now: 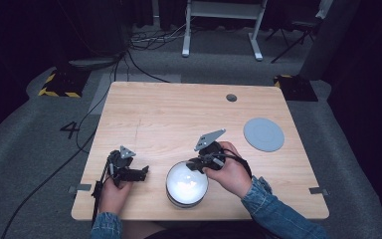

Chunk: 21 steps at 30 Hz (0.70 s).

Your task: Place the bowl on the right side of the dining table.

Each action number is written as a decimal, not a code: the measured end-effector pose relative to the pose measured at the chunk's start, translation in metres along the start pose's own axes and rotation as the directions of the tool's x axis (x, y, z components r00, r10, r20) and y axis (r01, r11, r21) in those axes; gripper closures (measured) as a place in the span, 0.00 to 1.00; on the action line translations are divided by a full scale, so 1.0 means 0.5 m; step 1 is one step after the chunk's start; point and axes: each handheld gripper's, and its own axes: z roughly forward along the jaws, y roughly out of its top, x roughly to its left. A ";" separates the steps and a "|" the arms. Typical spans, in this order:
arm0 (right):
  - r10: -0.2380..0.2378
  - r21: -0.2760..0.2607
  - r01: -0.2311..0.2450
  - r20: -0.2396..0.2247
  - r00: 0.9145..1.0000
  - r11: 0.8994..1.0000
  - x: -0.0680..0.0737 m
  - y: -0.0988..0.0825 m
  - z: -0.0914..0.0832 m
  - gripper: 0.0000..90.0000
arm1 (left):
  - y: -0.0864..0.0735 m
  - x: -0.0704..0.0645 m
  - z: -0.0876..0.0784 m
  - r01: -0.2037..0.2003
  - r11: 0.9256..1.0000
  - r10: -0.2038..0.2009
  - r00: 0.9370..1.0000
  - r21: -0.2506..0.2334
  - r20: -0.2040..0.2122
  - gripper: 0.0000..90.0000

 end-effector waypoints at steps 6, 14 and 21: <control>0.021 0.018 -0.021 0.008 1.000 1.000 0.002 0.003 0.000 0.90 | 0.000 0.000 0.000 0.001 1.000 -0.001 1.000 -0.001 0.001 0.05; 0.015 0.013 -0.014 -0.009 1.000 1.000 0.007 0.014 -0.015 0.90 | 0.000 0.001 0.000 0.000 1.000 0.000 1.000 -0.004 0.002 0.05; 0.019 0.006 -0.020 0.006 1.000 1.000 0.002 0.026 -0.037 0.90 | 0.000 0.001 0.000 -0.002 1.000 0.002 1.000 -0.002 0.001 0.05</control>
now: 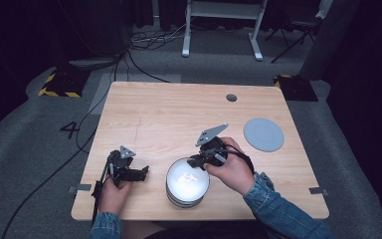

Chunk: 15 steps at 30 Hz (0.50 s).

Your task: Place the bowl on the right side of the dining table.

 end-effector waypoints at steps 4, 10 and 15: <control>0.002 -0.008 -0.002 0.014 1.000 1.000 -0.007 0.005 -0.014 0.90 | 0.000 0.000 0.000 0.003 1.000 -0.003 1.000 0.002 0.008 0.05; 0.017 -0.021 -0.016 0.039 0.999 1.000 -0.023 0.008 -0.042 0.90 | 0.000 0.000 0.000 0.001 1.000 -0.001 1.000 0.002 0.005 0.05; 0.041 -0.036 -0.039 0.066 0.997 0.999 -0.042 0.005 -0.063 0.90 | 0.000 0.000 0.001 -0.001 1.000 0.001 1.000 -0.002 0.004 0.05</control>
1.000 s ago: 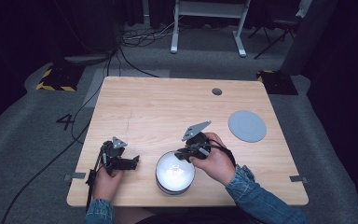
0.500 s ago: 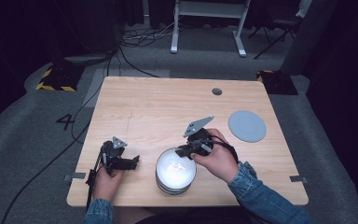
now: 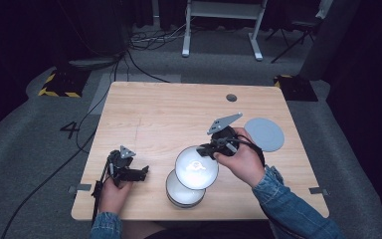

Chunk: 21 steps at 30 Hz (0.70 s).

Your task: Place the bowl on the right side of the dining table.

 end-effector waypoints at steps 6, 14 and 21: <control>0.021 0.000 -0.021 0.039 0.999 1.000 -0.029 -0.002 -0.017 0.90 | 0.001 0.000 0.000 -0.002 1.000 0.002 1.000 0.001 0.000 0.05; 0.078 -0.009 -0.077 0.086 0.993 0.997 -0.079 -0.016 -0.033 0.90 | 0.000 0.000 0.000 -0.001 1.000 0.001 1.000 0.002 -0.002 0.05; 0.119 -0.007 -0.119 0.134 0.984 0.993 -0.119 -0.028 -0.050 0.90 | 0.001 0.001 0.000 -0.002 1.000 0.002 1.000 0.002 0.000 0.05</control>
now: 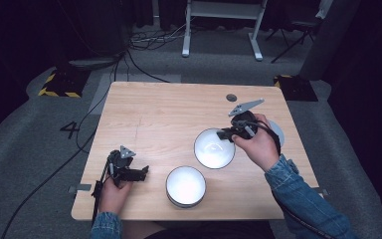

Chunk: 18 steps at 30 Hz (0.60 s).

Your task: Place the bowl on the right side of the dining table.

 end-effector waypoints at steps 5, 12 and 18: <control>0.034 -0.008 -0.033 0.029 0.999 0.999 -0.032 -0.003 -0.011 0.90 | 0.000 0.000 0.000 0.000 1.000 0.000 1.000 -0.001 -0.004 0.05; 0.075 -0.020 -0.074 0.079 0.994 0.997 -0.082 -0.011 -0.029 0.90 | 0.000 -0.001 0.000 0.001 1.000 -0.001 1.000 0.000 -0.002 0.05; 0.123 -0.028 -0.121 0.123 0.985 0.992 -0.128 -0.022 -0.044 0.90 | 0.000 0.000 0.000 0.001 1.000 -0.001 1.000 0.001 0.002 0.05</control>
